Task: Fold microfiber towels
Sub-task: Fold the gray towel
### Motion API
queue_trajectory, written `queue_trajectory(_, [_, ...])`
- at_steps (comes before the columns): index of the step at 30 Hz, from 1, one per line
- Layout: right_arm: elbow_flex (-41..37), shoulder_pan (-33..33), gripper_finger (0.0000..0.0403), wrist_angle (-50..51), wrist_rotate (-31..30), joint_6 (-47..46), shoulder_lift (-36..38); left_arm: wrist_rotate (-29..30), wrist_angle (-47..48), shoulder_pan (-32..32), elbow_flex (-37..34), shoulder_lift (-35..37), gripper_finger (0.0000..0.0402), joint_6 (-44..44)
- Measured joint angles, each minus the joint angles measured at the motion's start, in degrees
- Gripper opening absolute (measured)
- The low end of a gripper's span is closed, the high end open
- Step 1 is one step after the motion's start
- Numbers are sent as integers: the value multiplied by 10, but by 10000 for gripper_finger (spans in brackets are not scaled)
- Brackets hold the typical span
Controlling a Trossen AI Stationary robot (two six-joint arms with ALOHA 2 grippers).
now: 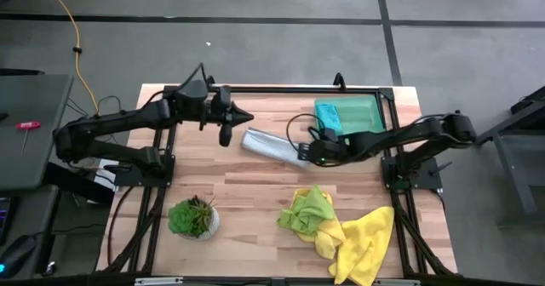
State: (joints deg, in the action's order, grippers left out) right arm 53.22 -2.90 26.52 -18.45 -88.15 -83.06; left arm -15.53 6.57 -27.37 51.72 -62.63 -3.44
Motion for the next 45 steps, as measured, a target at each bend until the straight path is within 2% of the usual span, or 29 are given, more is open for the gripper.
queue_trajectory(3, [16, 10, 0, -45, -12, 7, -28, 15, 31, 0, 0, 17, 0, 15])
queue_trajectory(6, [27, 22, 0, -73, -14, 21, -50, 88, 116, -1, 0, 20, 0, 51])
queue_trajectory(9, [31, 32, 0, -105, -14, 31, -64, 134, 190, -17, 0, -4, 0, 67])
queue_trajectory(12, [32, 41, 0, -139, -14, 34, -73, 137, 233, -32, -4, -51, 0, 66])
queue_trajectory(20, [32, 67, 0, -242, -12, 47, -103, 137, 215, -38, -36, -199, 0, 58])
queue_trajectory(26, [32, 72, 0, -289, 6, 57, -140, 131, 182, -38, -36, -264, 0, 69])
queue_trajectory(38, [32, 79, 0, -396, 39, 27, -216, 132, 161, -38, -36, -276, 0, 75])
queue_trajectory(45, [32, 86, 0, -450, 35, 11, -231, 132, 161, -38, -36, -276, 0, 71])
